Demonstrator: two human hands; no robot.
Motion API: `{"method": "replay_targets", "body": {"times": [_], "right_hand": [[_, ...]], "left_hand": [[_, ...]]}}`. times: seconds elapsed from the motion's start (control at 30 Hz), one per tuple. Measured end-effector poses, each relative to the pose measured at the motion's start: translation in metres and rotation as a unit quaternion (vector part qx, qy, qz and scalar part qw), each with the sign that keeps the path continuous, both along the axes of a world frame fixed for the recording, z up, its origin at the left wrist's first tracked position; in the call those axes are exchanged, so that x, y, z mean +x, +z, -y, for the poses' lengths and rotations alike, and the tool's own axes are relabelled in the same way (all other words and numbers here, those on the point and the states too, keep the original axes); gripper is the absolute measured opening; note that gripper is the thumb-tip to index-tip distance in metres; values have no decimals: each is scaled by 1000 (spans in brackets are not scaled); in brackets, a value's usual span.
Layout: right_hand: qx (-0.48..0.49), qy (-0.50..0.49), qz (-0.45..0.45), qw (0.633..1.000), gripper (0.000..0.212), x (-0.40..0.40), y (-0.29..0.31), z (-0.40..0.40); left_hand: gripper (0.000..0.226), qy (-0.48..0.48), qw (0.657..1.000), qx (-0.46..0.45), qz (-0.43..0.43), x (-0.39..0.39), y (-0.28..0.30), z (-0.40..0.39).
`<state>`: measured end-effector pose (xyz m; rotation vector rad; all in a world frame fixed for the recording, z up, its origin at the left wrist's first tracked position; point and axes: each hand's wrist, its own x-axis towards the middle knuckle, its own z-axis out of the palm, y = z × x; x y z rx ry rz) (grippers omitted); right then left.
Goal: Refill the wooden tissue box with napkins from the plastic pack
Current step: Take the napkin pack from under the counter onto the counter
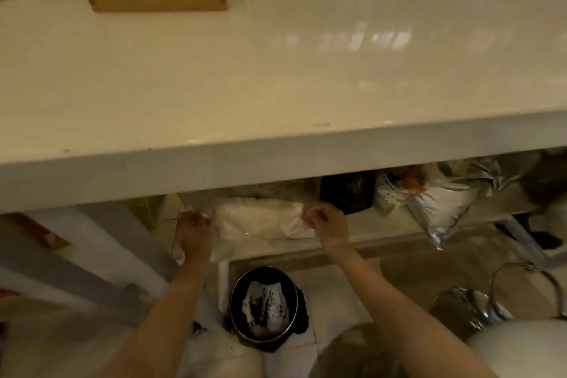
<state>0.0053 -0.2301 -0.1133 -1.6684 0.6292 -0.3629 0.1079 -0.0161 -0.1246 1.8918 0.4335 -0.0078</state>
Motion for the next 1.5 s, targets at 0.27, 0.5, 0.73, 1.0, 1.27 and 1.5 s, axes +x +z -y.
{"method": "replay_targets", "body": {"times": [0.27,0.5,0.73,1.0,1.27,1.5], "right_hand": [[-29,37,-69,996,11,-116,60,30],[-18,59,-20,998,11,-214,150,55],[-106,81,70,989,12,-248,278,71],[-123,64,138,981,9,-200,387,95],[-157,36,80,984,8,-114,410,114],[-164,-39,40,985,5,-52,388,133]], "left_hand": [[14,-178,973,126,70,-112,59,-12],[10,-296,929,117,190,-195,162,-28],[15,-319,895,78,304,-211,277,-25],[9,-248,891,53,376,-175,384,2],[22,-286,865,213,354,-90,421,31],[19,-304,823,404,258,-35,399,70]]}}
